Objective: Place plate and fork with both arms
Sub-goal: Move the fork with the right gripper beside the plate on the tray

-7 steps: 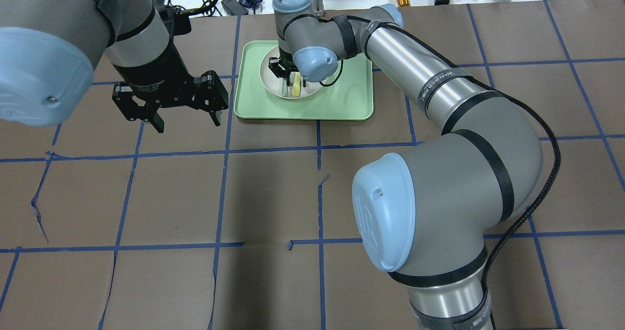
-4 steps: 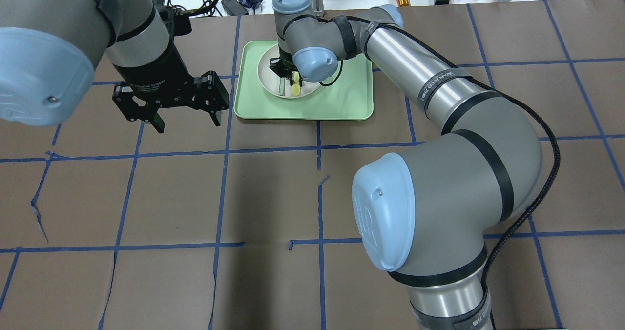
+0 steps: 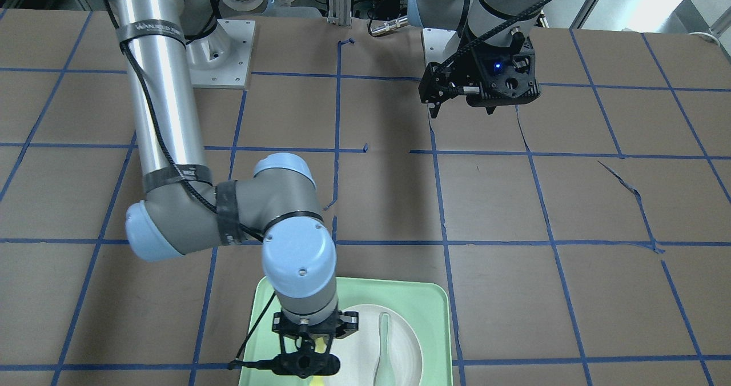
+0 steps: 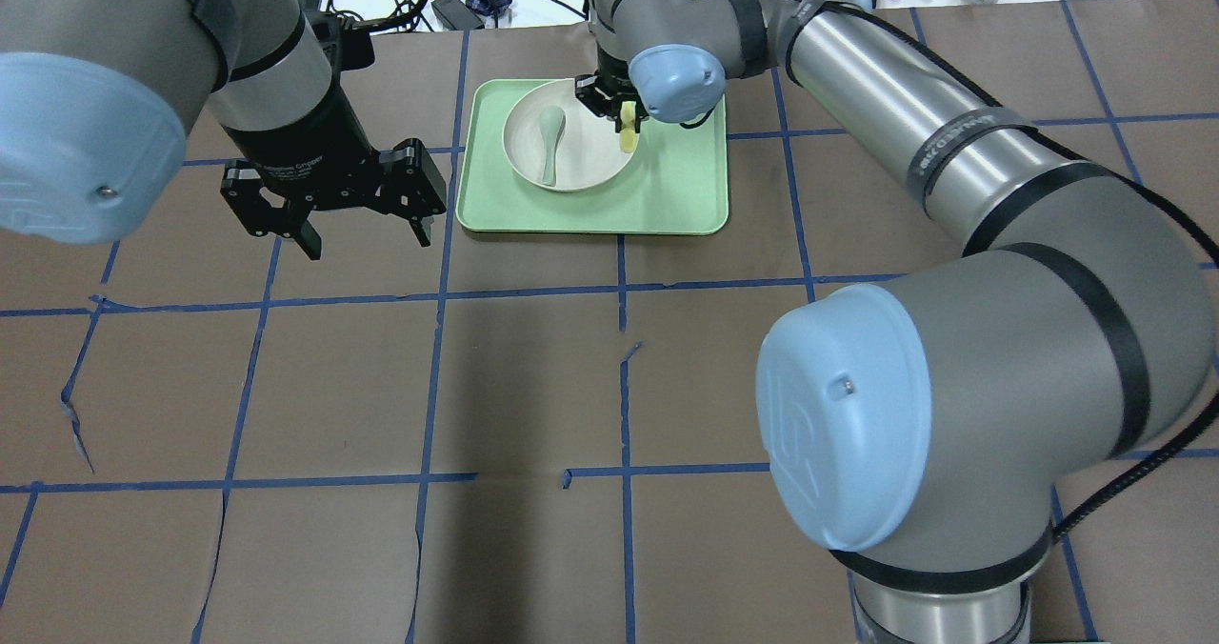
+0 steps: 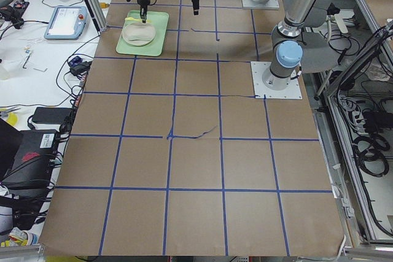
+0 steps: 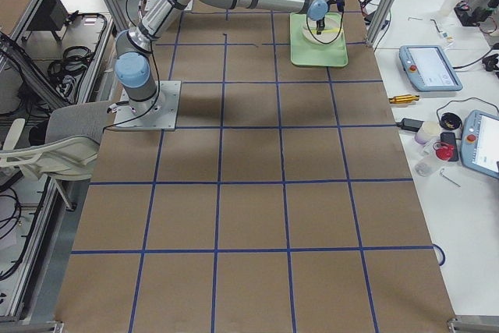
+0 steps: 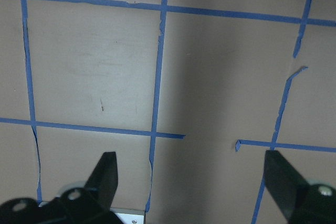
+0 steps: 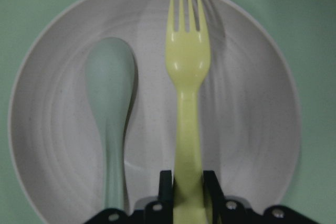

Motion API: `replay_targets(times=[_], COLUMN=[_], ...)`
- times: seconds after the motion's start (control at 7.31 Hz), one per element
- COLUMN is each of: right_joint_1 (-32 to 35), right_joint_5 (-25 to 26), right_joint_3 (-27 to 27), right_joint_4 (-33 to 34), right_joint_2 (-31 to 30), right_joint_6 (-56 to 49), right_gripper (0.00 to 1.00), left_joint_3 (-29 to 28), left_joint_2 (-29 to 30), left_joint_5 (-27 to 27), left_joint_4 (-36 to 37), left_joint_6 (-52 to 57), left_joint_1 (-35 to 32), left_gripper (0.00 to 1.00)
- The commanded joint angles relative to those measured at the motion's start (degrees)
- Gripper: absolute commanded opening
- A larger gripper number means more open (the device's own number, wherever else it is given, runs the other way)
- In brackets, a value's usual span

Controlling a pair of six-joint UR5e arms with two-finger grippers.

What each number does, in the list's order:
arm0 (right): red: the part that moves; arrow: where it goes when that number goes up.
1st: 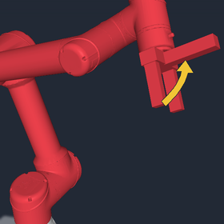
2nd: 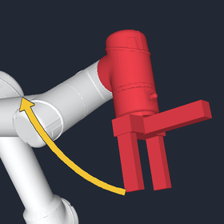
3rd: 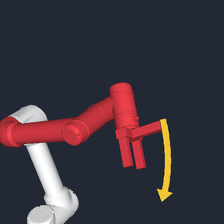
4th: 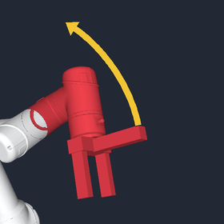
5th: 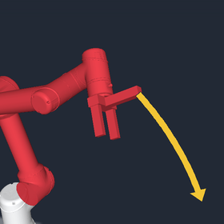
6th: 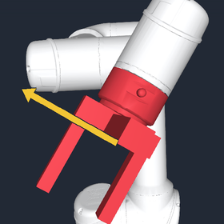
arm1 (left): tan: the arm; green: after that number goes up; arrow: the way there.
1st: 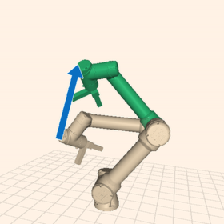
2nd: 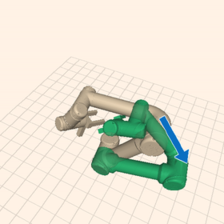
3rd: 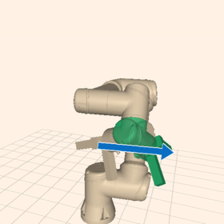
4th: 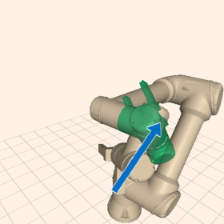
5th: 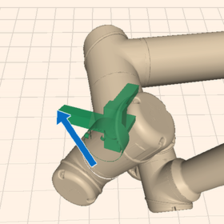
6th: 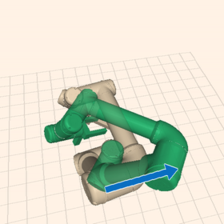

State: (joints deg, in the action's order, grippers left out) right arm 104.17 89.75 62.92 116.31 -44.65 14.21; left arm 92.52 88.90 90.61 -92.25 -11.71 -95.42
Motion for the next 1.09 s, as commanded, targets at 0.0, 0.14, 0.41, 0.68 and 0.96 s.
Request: replay_targets(times=[0.0,0.14,0.41,0.68,0.96], right_joint_1=[-3.1,-3.1,-3.1,-4.06,-9.57], right_joint_5=[0.25,0.17,-0.19,0.07,0.08], right_joint_3=[10.77,14.21,15.04,16.09,16.09], right_joint_4=[5.72,10.38,10.69,-0.3,-17.09], right_joint_2=[-2.2,-2.37,-3.5,-12.24,-26.54], right_joint_6=[-6.21,-6.04,-5.86,-6.73,-7.26], right_gripper=[0.1,0.21,1.0,1.0,1.0], left_joint_3=[0.03,0.03,0.03,0.03,0.03], left_joint_2=[0.22,0.3,0.31,0.13,0.04], left_joint_5=[0.0,0.0,0.0,0.0,0.0], left_joint_4=[0.05,0.05,0.05,0.05,-0.04], left_joint_6=[-0.16,-0.07,0.19,0.11,-0.16], left_joint_1=[-0.03,0.06,-0.03,-0.03,-0.03], left_gripper=[1.0,1.0,1.0,1.0,1.0])
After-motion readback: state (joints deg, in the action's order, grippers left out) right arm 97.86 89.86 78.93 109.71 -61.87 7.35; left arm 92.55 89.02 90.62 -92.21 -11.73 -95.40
